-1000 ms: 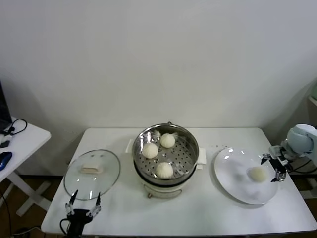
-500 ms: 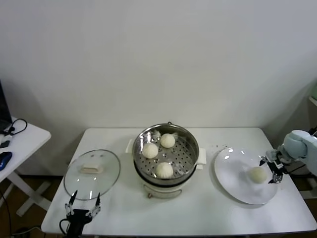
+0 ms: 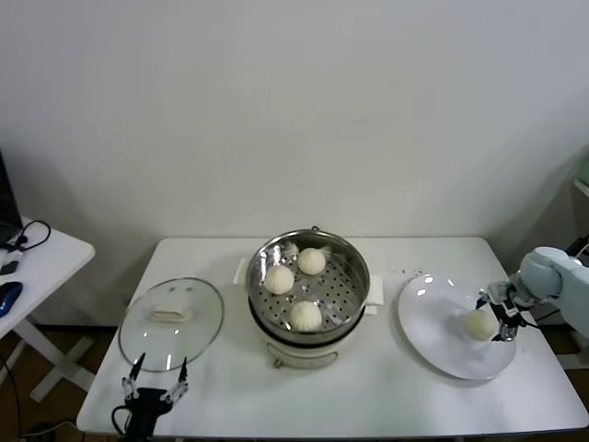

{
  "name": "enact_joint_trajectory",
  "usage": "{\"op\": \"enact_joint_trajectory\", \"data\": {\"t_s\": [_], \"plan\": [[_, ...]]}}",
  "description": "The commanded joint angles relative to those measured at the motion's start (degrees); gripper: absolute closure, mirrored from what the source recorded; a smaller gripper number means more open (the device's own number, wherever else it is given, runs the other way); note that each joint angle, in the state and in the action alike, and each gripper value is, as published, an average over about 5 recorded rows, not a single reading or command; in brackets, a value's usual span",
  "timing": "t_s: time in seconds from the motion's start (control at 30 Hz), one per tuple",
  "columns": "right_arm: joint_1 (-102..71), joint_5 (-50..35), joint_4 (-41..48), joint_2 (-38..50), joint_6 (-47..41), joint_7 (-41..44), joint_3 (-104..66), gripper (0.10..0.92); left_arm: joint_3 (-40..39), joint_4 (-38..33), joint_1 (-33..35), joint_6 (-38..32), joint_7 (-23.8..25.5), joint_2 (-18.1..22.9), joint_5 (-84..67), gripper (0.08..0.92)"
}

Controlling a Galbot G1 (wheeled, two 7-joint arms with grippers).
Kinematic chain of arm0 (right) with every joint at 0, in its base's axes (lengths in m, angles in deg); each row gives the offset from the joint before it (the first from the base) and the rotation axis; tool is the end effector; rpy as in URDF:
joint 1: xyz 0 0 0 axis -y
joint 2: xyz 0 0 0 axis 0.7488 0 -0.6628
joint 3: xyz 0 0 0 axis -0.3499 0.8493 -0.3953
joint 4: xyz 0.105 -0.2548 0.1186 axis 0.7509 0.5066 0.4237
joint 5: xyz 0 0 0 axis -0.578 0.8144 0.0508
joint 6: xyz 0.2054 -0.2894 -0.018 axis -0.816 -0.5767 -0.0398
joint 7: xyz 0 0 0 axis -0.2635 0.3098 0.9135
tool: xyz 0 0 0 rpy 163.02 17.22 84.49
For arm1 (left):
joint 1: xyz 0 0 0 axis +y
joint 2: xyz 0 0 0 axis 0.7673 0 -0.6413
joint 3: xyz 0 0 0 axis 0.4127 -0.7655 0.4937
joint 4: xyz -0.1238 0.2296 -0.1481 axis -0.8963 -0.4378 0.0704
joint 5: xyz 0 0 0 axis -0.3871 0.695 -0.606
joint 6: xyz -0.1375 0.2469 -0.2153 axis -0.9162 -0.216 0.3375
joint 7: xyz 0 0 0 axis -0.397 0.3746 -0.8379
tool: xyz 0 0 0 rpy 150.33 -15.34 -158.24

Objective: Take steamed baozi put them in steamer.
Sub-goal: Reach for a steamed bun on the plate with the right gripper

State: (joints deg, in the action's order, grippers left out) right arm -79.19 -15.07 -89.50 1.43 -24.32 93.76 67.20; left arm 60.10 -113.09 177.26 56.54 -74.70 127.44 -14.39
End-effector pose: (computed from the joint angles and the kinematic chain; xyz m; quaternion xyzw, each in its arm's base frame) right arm 0.4524 -0.2544 -0.2283 0.4713 -0.5043 0.5680 0.4483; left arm 0.1440 0.0862 -0.3628 0.0183 -0.9870 -0.1198 0.1052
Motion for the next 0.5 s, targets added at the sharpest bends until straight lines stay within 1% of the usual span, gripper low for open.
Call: {"op": "enact_joint_trajectory", "data": {"t_s": [0.03, 0.33, 0.4, 0.5], "plan": [[-1.1, 0.4, 0.3, -0.2, -0.1, -0.2, -1.5, 0.227, -0.1, 0.0, -0.1, 0.1, 0.0, 0.1, 0.1, 0.177], [-0.3, -0.7, -0.4, 0.0, -0.5, 0.0, -1.4, 0.334, -0.2, -0.1, 0.2, -0.1, 0.0, 0.0, 0.3, 0.177], [0.9, -2.1, -1.7, 0.7, -1.1, 0.2, -0.3, 0.344, -0.2, -0.2, 0.1, -0.1, 0.0, 0.0, 0.3, 0.177], [5.1, -6.6, -4.6, 2.5, -2.8, 0.4, 3.4, 0.353, -0.2, -0.3, 0.0, 0.0, 0.0, -0.1, 0.3, 0.177]]}}
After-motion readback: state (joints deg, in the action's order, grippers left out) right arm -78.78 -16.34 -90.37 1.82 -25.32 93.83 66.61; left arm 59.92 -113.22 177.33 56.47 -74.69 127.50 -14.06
